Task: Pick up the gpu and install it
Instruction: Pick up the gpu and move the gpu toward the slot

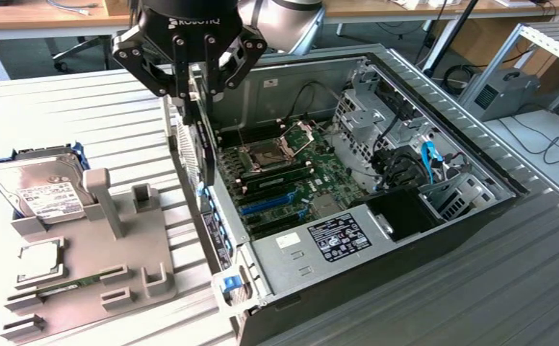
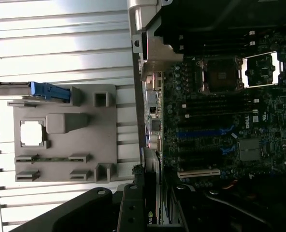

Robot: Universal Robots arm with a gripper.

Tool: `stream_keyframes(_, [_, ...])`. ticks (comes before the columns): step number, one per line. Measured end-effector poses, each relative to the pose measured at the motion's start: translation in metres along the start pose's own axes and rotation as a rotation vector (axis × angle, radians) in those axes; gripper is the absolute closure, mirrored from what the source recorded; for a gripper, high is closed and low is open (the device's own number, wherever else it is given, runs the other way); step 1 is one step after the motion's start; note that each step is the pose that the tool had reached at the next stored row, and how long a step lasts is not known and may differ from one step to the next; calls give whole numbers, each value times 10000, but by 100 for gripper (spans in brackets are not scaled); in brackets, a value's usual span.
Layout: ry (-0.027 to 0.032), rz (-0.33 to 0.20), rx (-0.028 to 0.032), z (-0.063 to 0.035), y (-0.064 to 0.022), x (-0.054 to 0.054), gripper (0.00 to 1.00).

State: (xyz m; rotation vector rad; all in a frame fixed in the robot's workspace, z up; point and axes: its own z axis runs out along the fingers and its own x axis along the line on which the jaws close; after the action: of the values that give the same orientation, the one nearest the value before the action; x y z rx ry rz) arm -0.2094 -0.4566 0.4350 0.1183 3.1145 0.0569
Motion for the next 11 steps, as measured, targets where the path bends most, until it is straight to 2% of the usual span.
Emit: stream_keyframes(11, [0,-1,0,4,9,-124,74])
